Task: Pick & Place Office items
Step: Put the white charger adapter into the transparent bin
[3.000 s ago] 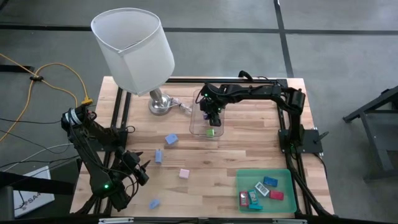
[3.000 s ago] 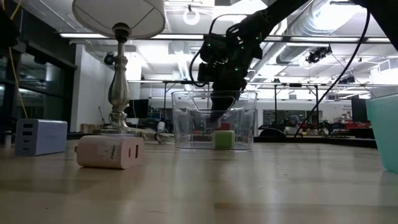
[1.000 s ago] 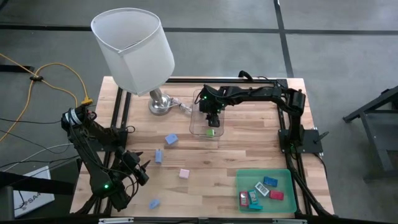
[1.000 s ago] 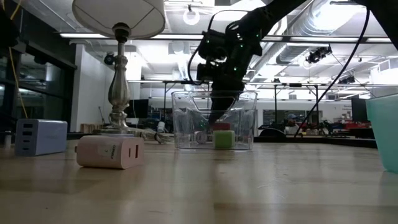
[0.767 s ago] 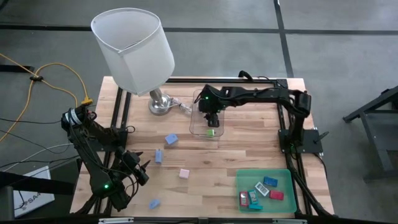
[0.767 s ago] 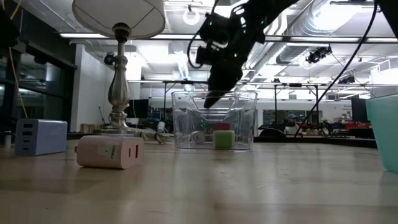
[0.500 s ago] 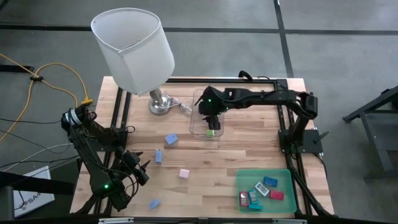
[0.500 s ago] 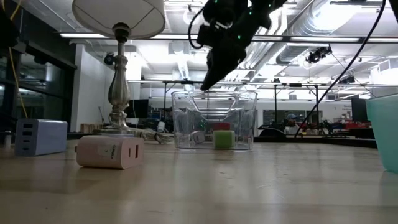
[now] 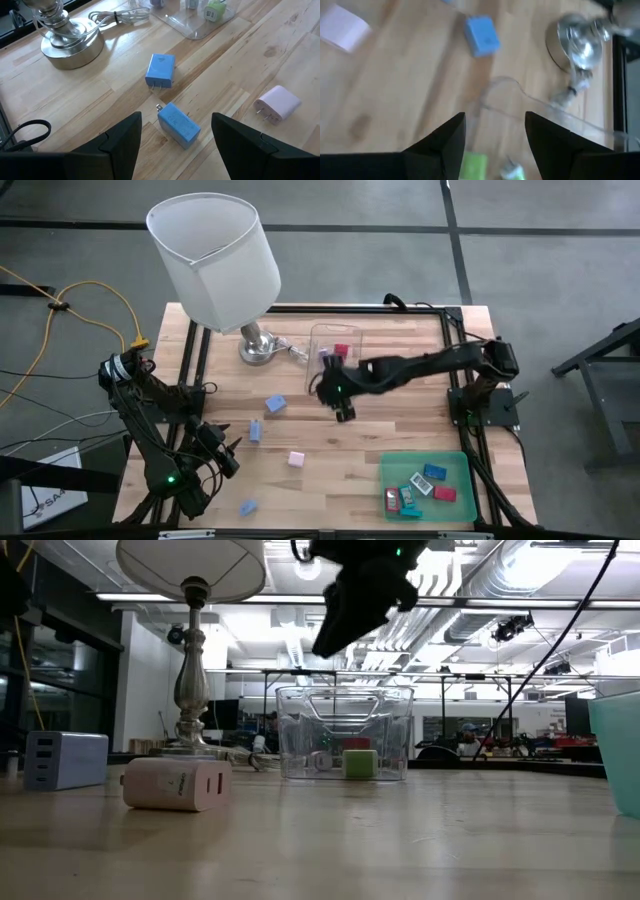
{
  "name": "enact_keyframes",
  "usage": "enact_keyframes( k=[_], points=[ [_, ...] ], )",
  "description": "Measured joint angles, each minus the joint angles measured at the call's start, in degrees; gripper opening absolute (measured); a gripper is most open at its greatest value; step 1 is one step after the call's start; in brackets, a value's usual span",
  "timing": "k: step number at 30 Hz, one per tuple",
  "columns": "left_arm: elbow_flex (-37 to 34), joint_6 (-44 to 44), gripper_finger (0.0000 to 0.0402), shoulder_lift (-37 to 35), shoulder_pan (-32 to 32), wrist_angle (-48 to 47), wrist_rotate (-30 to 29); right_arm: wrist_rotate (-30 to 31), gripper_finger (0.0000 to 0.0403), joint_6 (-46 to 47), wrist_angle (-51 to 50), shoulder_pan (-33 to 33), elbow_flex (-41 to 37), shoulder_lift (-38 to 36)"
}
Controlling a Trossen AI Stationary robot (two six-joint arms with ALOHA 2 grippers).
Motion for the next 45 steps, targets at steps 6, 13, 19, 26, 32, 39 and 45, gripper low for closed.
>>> enact_keyframes(
  k=[6,13,19,26,32,39,45],
  points=[
    [0.0,0.0,0.0232,0.0,0.0,0.0,0.0,3.0,0.0192,5.2,4.1,7.8,0.0,0.0],
    [0.0,0.0,0.0232,0.0,0.0,0.0,-0.1,6.1,0.0192,15.3,8.5,13.9,0.0,2.6],
    [0.0,0.0,0.0232,0.0,0.0,0.0,-0.1,10.8,0.0192,21.6,14.6,18.5,0.0,7.3],
    [0.0,0.0,0.0232,0.0,0.0,0.0,-0.1,11.6,0.0192,27.7,23.9,20.0,0.0,13.1],
    [0.0,0.0,0.0232,0.0,0.0,0.0,-0.1,10.9,0.0192,32.3,29.3,20.0,0.0,17.1],
    [0.0,0.0,0.0232,0.0,0.0,0.0,-0.1,14.2,0.0192,37.9,31.4,21.2,0.0,19.3],
    [0.0,0.0,0.0232,0.0,0.0,0.0,-0.1,15.1,0.0192,40.7,30.3,22.1,0.0,19.3]
  ],
)
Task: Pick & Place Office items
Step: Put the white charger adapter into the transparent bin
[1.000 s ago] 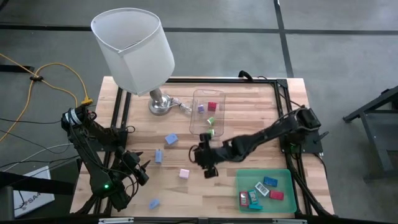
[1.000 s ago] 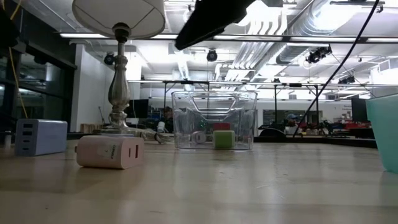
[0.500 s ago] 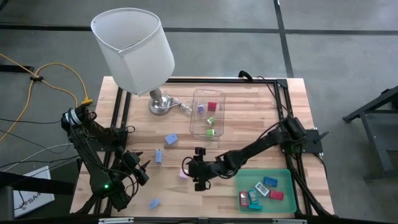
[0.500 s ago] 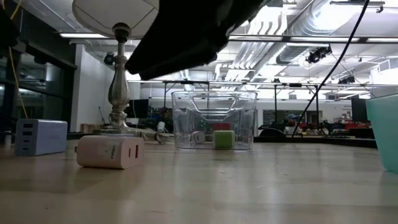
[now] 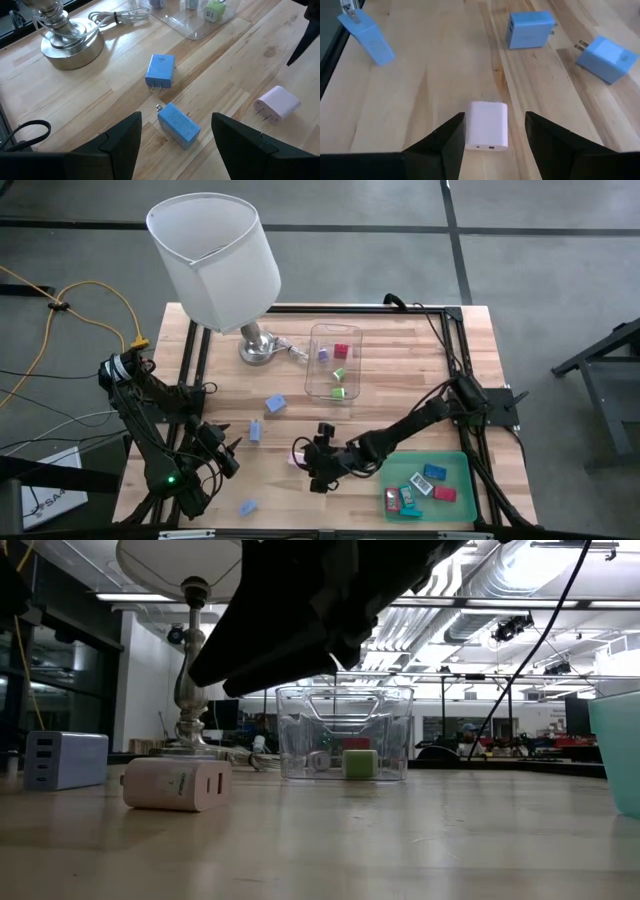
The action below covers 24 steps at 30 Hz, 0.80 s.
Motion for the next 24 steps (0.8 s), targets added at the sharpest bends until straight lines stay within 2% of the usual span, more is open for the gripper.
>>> enact_keyframes(
  k=[7,9,24],
  points=[
    [0.0,0.0,0.0232,0.0,0.0,0.0,0.0,0.0,0.0192,1.3,-0.6,0.1,-0.2,2.6],
    [0.0,0.0,0.0232,0.0,0.0,0.0,0.0,-0.7,0.0192,2.0,2.2,0.1,0.1,3.5],
    [0.0,0.0,0.0232,0.0,0.0,0.0,0.1,0.0,0.0192,3.2,2.4,0.4,0.0,3.8]
  ],
)
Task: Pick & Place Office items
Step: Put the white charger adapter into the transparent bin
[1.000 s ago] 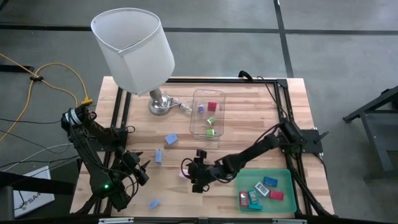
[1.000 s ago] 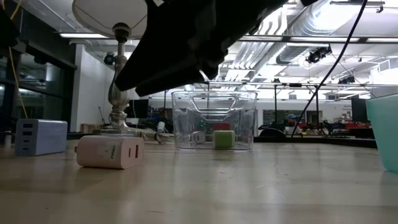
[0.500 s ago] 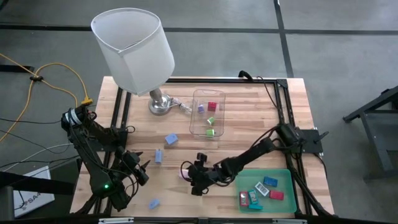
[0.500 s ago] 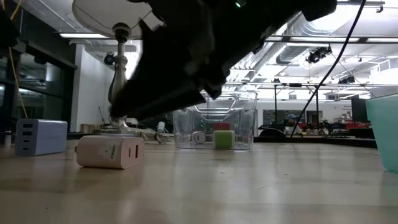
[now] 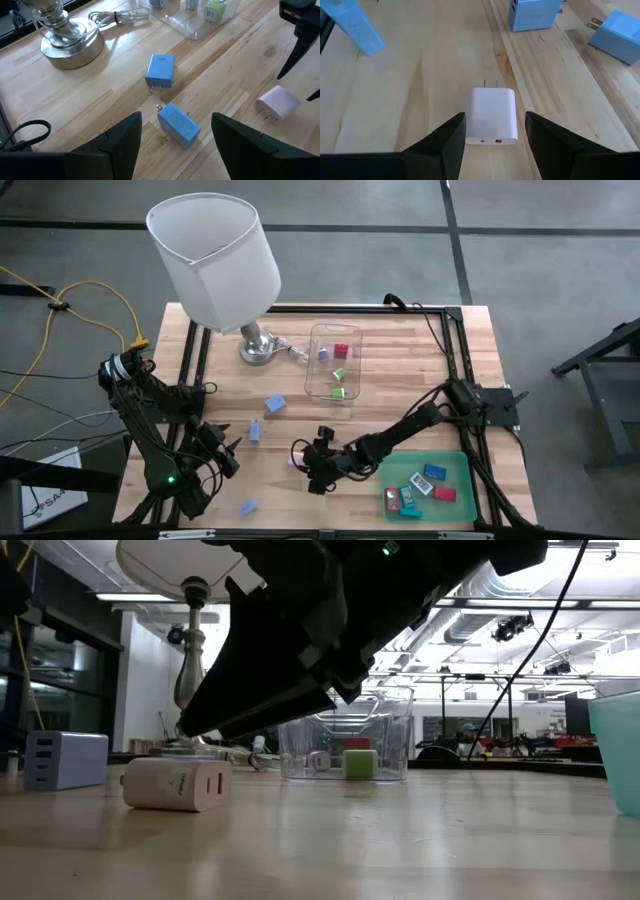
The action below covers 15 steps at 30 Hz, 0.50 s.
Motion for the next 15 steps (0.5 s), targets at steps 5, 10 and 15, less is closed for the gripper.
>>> enact_keyframes(
  k=[5,10,15],
  points=[
    [0.0,0.0,0.0232,0.0,0.0,0.0,0.0,-0.1,0.0192,-0.1,-0.1,0.0,0.0,0.0],
    [0.0,0.0,0.0232,0.0,0.0,0.0,0.0,0.5,0.0192,-3.8,0.3,0.0,0.0,0.0],
    [0.0,0.0,0.0232,0.0,0.0,0.0,0.0,0.3,0.0192,-4.4,0.4,-0.1,0.0,0.0]
  ],
)
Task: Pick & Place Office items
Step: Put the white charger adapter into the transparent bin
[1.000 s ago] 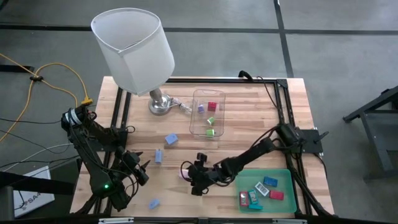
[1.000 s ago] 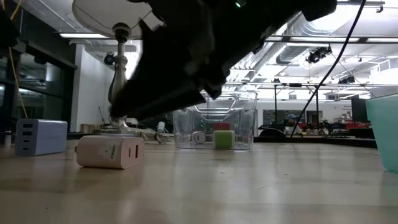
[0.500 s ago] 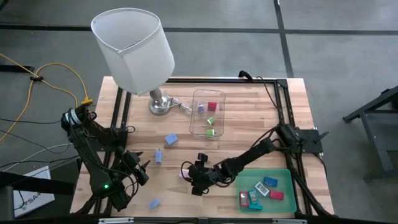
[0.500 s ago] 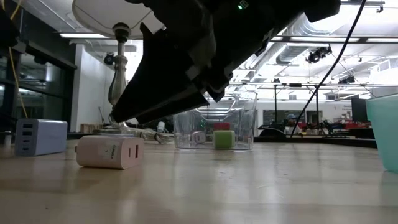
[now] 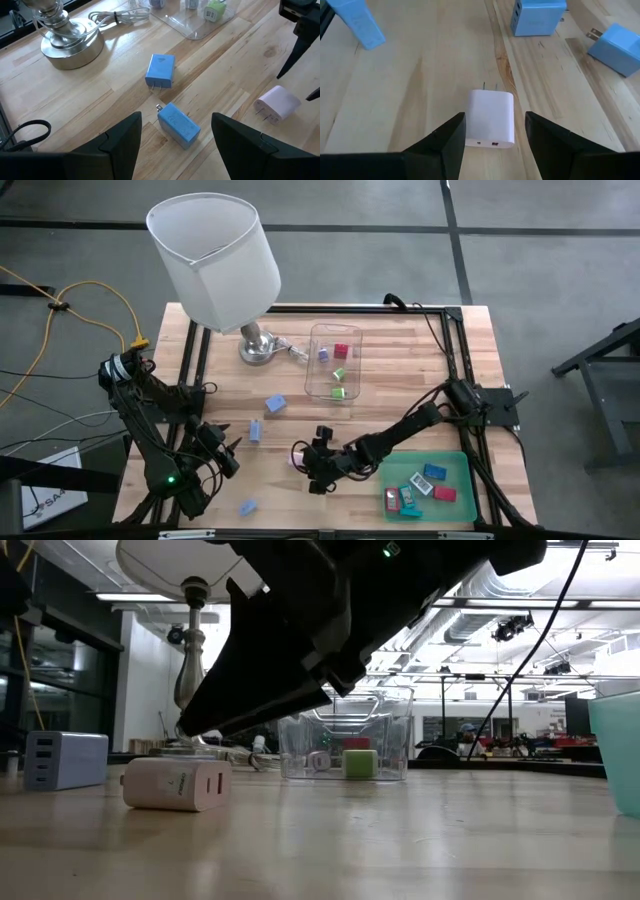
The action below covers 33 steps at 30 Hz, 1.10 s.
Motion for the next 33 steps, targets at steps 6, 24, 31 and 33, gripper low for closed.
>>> enact_keyframes(
  k=[6,24,31,33],
  points=[
    [0.0,0.0,0.0232,0.0,0.0,0.0,0.0,-0.1,0.0192,-0.3,0.0,-0.7,0.0,0.0],
    [0.0,0.0,0.0232,0.0,0.0,0.0,0.0,-0.5,0.0192,-0.3,0.9,-2.5,0.0,-0.1],
    [0.0,0.0,0.0232,0.0,0.0,0.0,0.0,-4.8,0.0192,-0.3,1.7,-2.6,0.0,-0.2],
    [0.0,0.0,0.0232,0.0,0.0,0.0,0.0,-4.9,0.0192,-0.3,1.7,-2.6,0.0,-0.2]
  ],
)
